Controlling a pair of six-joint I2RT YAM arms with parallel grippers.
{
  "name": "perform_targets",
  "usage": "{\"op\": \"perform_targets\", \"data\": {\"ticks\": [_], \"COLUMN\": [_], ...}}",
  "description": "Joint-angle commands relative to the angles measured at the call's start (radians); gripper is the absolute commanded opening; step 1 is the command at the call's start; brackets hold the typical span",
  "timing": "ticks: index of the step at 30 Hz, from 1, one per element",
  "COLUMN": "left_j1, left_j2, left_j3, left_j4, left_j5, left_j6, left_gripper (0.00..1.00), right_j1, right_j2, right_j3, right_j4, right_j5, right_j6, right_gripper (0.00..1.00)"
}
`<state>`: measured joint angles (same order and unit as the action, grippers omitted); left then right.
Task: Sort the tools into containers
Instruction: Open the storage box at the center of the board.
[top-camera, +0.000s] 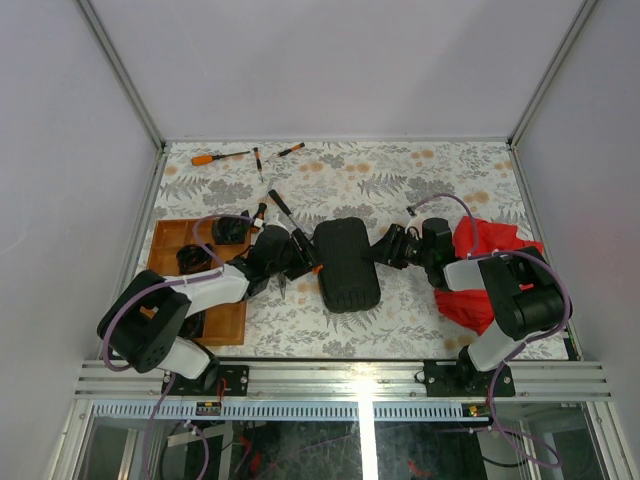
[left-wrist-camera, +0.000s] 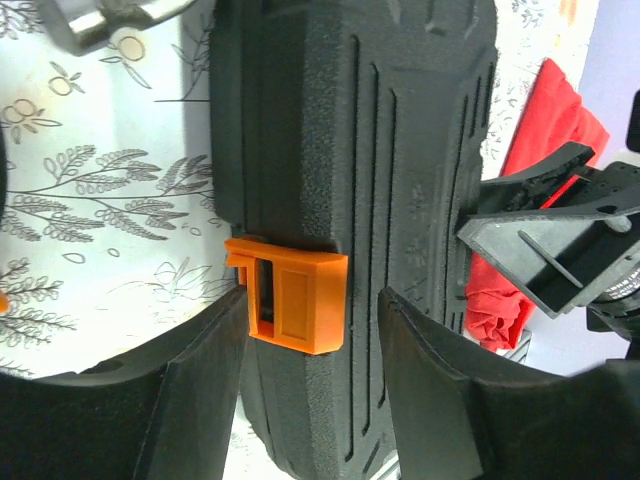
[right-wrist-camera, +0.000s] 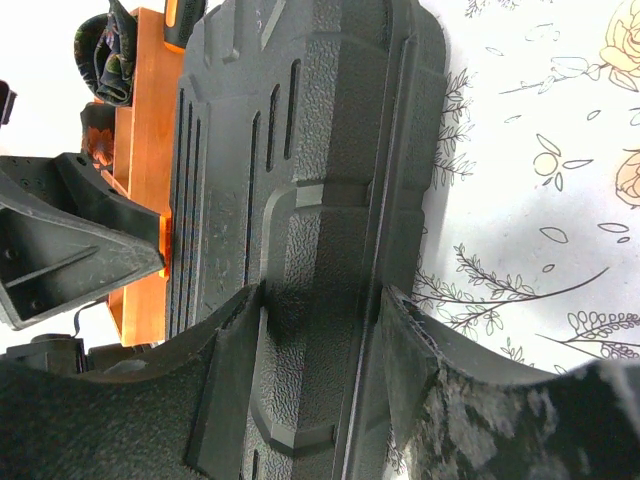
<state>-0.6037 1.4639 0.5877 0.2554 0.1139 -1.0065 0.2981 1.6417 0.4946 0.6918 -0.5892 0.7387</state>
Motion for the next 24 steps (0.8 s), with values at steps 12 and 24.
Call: {"op": "perform_targets", "data": {"ticks": [12, 24], "left_j1": [-0.018, 0.021], "left_j2": [-0.019, -0.052], "left_j3": [0.053, -0.017], "left_j4": [-0.052, -0.020], "left_j5": [-0.055, -0.047], "left_j6": [0.045, 0.021], "left_gripper": [0.40, 0.40], "right_j1": [0.019, 0.019], "right_j2": [0.082, 0.078], "right_j3": [-0.064, -0.061], "right_j4": [-0.276, -0.288], "right_j5": [0.088, 0.100], "right_j6": [-0.093, -0.098], "right_gripper": [0.49, 0.49]}}
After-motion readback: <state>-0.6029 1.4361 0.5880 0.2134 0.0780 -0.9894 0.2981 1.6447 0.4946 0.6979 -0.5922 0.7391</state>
